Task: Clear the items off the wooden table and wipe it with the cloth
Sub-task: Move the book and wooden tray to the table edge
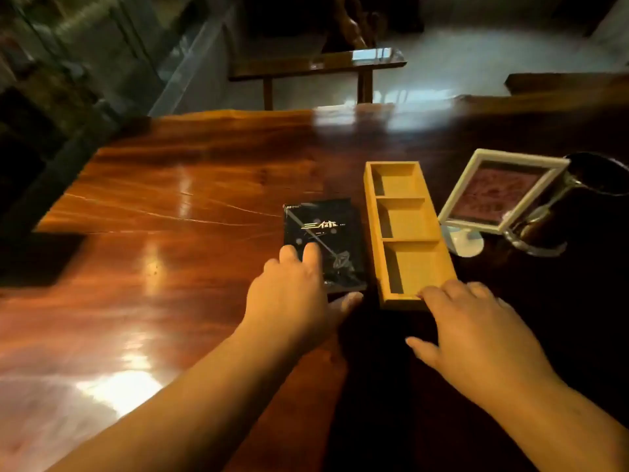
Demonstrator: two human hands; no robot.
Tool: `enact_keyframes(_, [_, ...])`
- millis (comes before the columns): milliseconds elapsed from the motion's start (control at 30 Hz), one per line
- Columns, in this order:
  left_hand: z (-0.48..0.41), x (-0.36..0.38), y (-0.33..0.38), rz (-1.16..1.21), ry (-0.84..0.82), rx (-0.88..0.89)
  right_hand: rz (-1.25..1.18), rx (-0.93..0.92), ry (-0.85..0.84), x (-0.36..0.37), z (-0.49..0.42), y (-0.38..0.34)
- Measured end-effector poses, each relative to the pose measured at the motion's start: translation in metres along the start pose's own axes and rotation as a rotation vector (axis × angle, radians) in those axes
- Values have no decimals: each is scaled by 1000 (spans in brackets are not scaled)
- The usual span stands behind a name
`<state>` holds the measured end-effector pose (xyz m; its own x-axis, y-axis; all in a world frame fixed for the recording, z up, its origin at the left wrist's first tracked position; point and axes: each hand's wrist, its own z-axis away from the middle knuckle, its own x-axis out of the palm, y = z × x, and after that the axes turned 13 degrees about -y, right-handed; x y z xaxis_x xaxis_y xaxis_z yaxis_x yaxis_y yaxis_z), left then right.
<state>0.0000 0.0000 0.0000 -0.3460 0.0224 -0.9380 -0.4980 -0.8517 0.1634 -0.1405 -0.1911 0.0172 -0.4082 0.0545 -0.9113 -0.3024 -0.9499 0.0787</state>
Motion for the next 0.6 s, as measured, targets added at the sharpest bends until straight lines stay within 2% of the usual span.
enact_keyframes(133, [-52,32,-1,180,-140,-306,7,-34,35,29,-34,21])
enact_keyframes(233, [-75,42,-5,267,-148,-397,-44,-109,187,43,-53,29])
enact_keyframes(333, [-88,41,-14,436,-154,-456,-36,-159,252,43,-62,31])
enact_keyframes(467, [-91,41,-25,651,-148,-415,-10,-246,290,45,-68,28])
enact_keyframes(600, [-73,37,-51,965,-35,-293,26,-300,309,52,-76,16])
